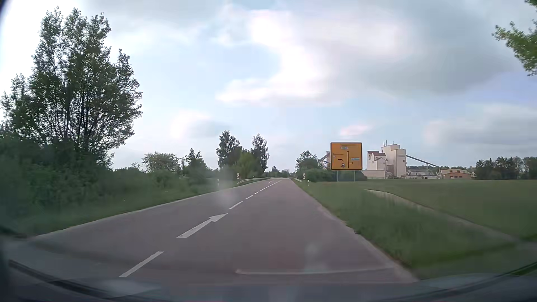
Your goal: Follow the waypoints while adhering to traffic rules and regulations
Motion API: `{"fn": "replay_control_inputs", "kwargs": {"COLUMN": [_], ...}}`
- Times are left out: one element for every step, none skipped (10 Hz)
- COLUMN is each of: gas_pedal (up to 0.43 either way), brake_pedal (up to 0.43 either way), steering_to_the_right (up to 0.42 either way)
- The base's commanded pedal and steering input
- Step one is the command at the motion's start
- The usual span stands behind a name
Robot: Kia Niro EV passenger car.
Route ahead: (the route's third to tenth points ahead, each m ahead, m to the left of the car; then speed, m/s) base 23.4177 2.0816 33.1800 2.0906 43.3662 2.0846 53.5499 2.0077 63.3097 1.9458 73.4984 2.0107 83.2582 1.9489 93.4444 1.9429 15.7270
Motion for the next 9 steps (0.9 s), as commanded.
{"fn": "replay_control_inputs", "kwargs": {"gas_pedal": [0.197, 0.197, 0.197, 0.197, 0.197, 0.197, 0.197, 0.197, 0.197], "brake_pedal": [0.0, 0.0, 0.0, 0.0, 0.0, 0.0, 0.0, 0.0, 0.0], "steering_to_the_right": [0.0, 0.0, 0.0, 0.0, 0.0, 0.0, 0.0, 0.0, 0.0]}}
